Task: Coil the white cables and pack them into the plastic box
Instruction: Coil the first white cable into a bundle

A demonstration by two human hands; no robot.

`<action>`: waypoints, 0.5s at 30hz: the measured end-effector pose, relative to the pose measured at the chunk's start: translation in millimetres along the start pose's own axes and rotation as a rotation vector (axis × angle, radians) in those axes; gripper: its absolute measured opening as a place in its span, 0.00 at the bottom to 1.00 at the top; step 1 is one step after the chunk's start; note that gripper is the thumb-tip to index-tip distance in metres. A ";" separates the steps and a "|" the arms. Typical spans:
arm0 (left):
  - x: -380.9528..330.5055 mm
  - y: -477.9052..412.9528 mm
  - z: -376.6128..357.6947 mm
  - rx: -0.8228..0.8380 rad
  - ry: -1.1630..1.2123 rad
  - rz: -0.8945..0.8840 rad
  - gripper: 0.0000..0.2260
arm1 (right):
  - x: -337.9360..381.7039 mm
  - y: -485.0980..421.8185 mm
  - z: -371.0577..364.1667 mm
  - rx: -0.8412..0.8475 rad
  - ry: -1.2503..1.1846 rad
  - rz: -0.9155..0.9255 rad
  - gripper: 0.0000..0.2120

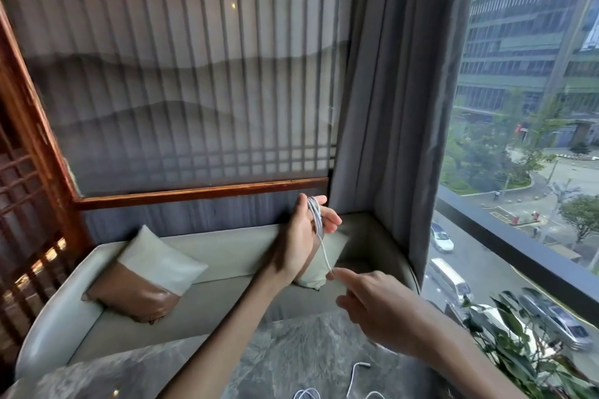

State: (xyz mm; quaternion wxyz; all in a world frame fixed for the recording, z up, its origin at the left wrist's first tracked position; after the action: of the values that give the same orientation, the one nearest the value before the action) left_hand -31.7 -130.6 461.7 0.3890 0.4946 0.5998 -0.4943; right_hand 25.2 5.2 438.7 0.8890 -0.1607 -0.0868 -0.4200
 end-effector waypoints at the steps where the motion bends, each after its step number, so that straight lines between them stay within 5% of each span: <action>1: 3.8 3.0 0.9 0.003 -0.056 0.004 0.29 | 8.9 1.1 9.7 0.004 0.066 0.037 0.12; 4: 5.6 16.7 -8.9 0.104 -0.213 0.002 0.33 | 29.3 -2.0 66.2 -0.297 0.376 0.212 0.05; 7: -1.5 32.2 -29.6 0.212 -0.213 0.004 0.29 | 17.1 -22.8 118.7 -0.535 0.302 0.231 0.05; 11: -27.8 57.9 -34.2 0.332 -0.038 -0.120 0.40 | -7.5 -65.0 91.5 -0.352 -0.472 0.143 0.14; 15: -40.4 68.4 -9.3 0.301 0.102 -0.166 0.28 | -1.0 -70.0 7.9 -0.247 -0.780 0.057 0.12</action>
State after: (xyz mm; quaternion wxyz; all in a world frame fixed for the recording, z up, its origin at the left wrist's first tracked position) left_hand 43.8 -128.5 488.0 0.2372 0.5205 0.5769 -0.5831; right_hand -29.8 -32.9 460.6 0.7748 -0.4157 -0.3617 -0.3101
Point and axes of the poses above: each hand's wrist, its own y-axis away from the middle knuckle, its own z-axis out of the back of the hand, x = y × z, the point moved 5 cm from there along -y, towards the middle knuckle
